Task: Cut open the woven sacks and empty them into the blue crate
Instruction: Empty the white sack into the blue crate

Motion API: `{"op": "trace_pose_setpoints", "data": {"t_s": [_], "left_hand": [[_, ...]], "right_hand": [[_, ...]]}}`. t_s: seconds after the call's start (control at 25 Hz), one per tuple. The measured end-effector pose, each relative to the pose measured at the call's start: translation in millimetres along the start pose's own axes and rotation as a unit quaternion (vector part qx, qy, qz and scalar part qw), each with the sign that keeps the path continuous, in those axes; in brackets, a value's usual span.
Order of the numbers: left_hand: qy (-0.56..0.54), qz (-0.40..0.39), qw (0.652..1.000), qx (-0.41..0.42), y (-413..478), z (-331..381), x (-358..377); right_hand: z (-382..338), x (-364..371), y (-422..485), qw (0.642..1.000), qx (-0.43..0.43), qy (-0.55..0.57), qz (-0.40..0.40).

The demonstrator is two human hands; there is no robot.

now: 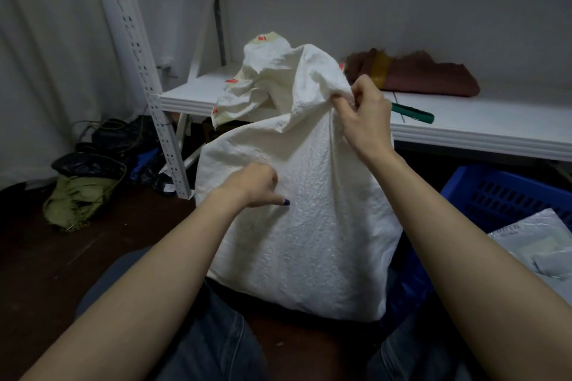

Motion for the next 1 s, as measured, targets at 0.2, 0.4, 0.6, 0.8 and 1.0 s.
{"op": "trace_pose_setpoints", "data": {"t_s": [0.2,0.4,0.6,0.8,1.0], "left_hand": [[-0.041,0.085,0.995,-0.027,7.2,6.7,-1.1],[-0.147,0.014,0.989,-0.014,10.3,16.2,14.8],[-0.121,0.039,0.992,0.006,8.5,24.0,12.7],[-0.134,0.077,0.988,-0.020,10.1,13.3,1.8],[-0.156,0.140,0.977,-0.038,9.4,3.9,-16.8]], "right_hand": [[5.5,-4.3,1.6,1.000,-0.001,0.003,0.008],[3.8,-5.9,2.8,1.000,-0.018,-0.004,0.020],[7.0,-2.1,-0.4,1.000,-0.019,-0.008,0.008],[9.7,-4.1,1.3,1.000,0.003,-0.010,0.004],[15.1,-7.0,-2.5,0.999,0.024,-0.031,-0.008]]}}
Point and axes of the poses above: each hand's wrist, its own y-axis towards the middle knuckle, its own x-axis out of the palm, z = x × y, the point moved 7 cm from there along y, towards the middle knuckle, and after that the axes turned 11 degrees about z, right-handed, at the moved point
